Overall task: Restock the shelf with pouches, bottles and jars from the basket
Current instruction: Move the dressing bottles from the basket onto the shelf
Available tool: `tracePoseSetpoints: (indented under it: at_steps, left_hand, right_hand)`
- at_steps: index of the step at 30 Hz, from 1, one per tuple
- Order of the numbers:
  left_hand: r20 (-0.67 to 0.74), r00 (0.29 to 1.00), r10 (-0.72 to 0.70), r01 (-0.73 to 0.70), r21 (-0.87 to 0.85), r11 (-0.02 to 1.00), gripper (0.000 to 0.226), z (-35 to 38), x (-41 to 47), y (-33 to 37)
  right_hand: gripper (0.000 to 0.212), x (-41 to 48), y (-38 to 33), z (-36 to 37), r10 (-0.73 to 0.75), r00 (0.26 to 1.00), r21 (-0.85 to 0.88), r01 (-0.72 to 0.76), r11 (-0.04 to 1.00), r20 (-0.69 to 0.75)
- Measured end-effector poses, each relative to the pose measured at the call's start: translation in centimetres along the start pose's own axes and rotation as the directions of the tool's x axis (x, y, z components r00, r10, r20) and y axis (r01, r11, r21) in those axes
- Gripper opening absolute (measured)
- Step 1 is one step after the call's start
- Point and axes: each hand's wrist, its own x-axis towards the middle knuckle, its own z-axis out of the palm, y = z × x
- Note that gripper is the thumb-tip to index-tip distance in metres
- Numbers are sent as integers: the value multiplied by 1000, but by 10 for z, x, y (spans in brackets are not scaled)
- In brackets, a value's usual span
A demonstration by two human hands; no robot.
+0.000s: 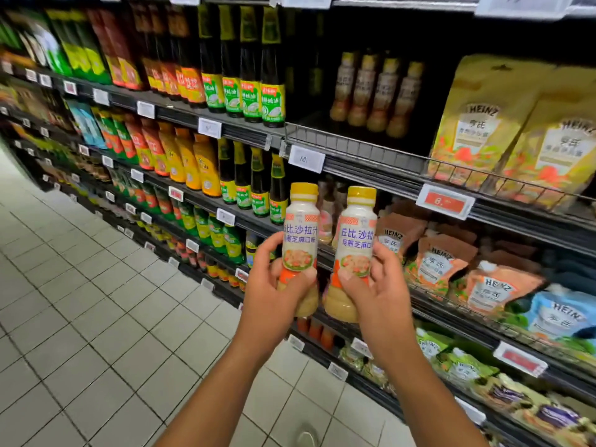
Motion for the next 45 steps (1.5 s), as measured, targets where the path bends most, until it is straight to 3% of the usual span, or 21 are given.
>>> tracePoseSetpoints:
  at_steps: [10,21,31,34,39,42,45]
  left_hand:
    - [52,994,94,-91,-45,995,56,6,131,9]
    - [101,982,162,-153,-85,985,57,25,249,18]
    - [277,952,128,-115,-62,991,63,22,350,39]
    - [364,927,84,-76,-38,996,44,20,377,47]
    - [462,886,33,-61,46,997,29,20,414,51]
    - [496,868,38,-89,79,993,33,22,431,45]
    - [542,839,57,-146,123,982,42,25,444,38]
  right_hand:
    - [53,124,-2,24,-121,993,-3,121,993,5]
    - [44,231,-18,32,-184,980,-50,180,982,-74]
    - [39,300,-33,59,-257,942,-154,227,962,-216]
    - [37,314,-41,66,-269,925,-172,228,958,-269]
    - [40,338,-51,70,-244,920,-288,154,945,-306]
    - [25,352,-50,68,-235,914,-404,88,910,-330]
    - [30,359,-46,67,-199,916,-485,4,874,-349]
